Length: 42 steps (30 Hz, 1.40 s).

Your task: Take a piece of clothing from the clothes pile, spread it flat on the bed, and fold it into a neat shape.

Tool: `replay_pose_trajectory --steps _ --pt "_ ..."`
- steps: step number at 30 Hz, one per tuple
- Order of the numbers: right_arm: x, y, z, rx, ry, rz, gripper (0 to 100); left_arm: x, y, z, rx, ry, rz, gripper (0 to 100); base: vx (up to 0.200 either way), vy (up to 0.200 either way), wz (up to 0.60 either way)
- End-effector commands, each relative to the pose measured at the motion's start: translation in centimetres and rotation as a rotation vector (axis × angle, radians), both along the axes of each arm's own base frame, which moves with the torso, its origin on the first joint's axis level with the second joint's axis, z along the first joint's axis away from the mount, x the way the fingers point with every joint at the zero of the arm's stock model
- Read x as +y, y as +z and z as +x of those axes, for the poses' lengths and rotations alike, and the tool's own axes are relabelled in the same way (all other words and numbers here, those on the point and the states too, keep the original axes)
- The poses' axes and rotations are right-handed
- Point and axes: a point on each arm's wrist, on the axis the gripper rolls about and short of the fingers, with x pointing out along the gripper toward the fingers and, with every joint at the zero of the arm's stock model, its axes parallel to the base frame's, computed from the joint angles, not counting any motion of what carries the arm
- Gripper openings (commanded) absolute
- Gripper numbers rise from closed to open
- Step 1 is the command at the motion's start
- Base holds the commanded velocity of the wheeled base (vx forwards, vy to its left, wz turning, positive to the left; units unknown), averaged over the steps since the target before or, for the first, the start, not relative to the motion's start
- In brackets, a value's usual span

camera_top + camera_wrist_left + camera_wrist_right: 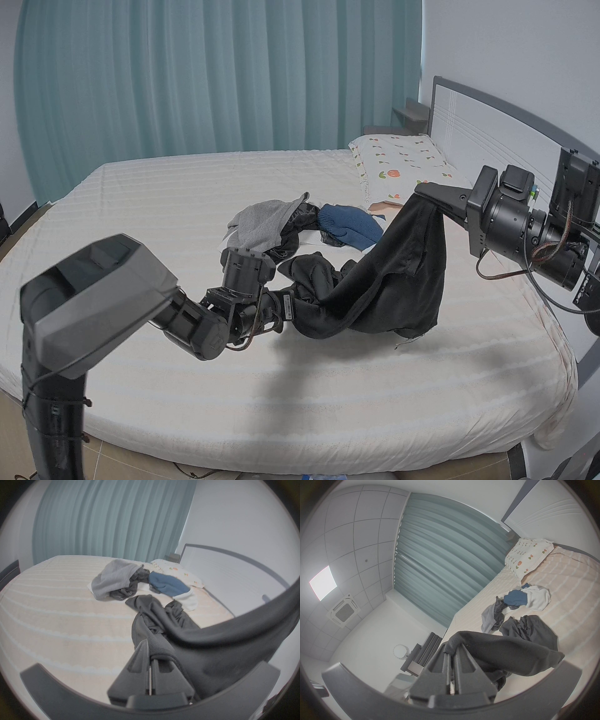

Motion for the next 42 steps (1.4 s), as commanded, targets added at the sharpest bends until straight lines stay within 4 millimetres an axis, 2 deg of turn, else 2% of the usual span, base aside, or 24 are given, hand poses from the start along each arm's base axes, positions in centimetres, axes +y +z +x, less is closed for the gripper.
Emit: replay_pose_trajectory --steps 1,3,7,8,9,10,12,14,17,18,19,21,23,26,33,42 --pt "0.8 -1.6 2.7 0.036 -0.058 -0.038 0 1.0 10.6 -5.9 -0.056 0.001 -0.169 0 0.0 0.0 0.0" --pt "0.4 -0.6 3.5 0.0 -0.12 -0.026 0 1.7 13.2 -7.0 -0.074 0.012 -0.221 0 0.0 0.0 0.0" --pt "-1.0 3.2 4.3 -0.118 -0.227 0.037 0 3.2 16.6 -8.4 -0.136 0.037 -0.305 0 0.0 0.0 0.0" --pt "-1.5 4.0 4.4 -0.146 -0.249 0.053 0 3.6 17.2 -8.8 -0.149 0.042 -0.317 0 0.0 0.0 0.0" --pt "-1.5 4.0 4.4 -0.146 -0.249 0.053 0 3.6 17.2 -8.8 -0.149 0.042 -0.317 0 0.0 0.0 0.0" --pt "-2.3 5.4 4.2 -0.187 -0.278 0.074 0 4.8 18.1 -9.3 -0.175 0.059 -0.332 0 0.0 0.0 0.0" --pt "-2.9 5.5 3.8 -0.191 -0.281 0.073 0 5.2 18.1 -9.6 -0.167 0.068 -0.337 0 0.0 0.0 0.0" --pt "-2.8 4.1 3.5 -0.139 -0.259 0.049 0 5.2 16.9 -9.6 -0.12 0.089 -0.354 0 0.0 0.0 0.0" --pt "-1.9 -0.6 3.9 -0.007 -0.218 -0.025 0 5.2 14.5 -9.6 -0.03 0.114 -0.369 0 0.0 0.0 0.0" --pt "-1.9 -0.6 3.9 -0.007 -0.218 -0.025 0 5.2 14.5 -9.6 -0.03 0.114 -0.369 0 0.0 0.0 0.0" --pt "-1.1 -2.7 4.3 0.057 -0.197 -0.051 0 5.1 13.0 -9.4 0.03 0.11 -0.395 0 0.0 0.0 0.0" --pt "-0.8 -3.8 4.6 0.094 -0.191 -0.064 0 5.0 12.0 -9.5 0.068 0.097 -0.429 0 0.0 0.0 0.0" --pt "0.0 -5.8 5.1 0.157 -0.175 -0.079 0 5.2 10.4 -10.0 0.131 0.068 -0.465 0 0.0 0.0 0.0" --pt "0.7 -7.5 5.4 0.214 -0.161 -0.092 0 5.2 8.3 -10.4 0.177 0.046 -0.459 0 0.0 0.0 0.0" --pt "1.1 -9.4 5.8 0.294 -0.177 -0.078 0 5.3 4.2 -10.8 0.213 0.036 -0.453 0 0.0 0.0 0.0" --pt "0.7 -9.5 4.8 0.364 -0.19 -0.005 0 5.8 3.1 -11.8 0.24 0.046 -0.489 0 -0.022 0.0 0.0"
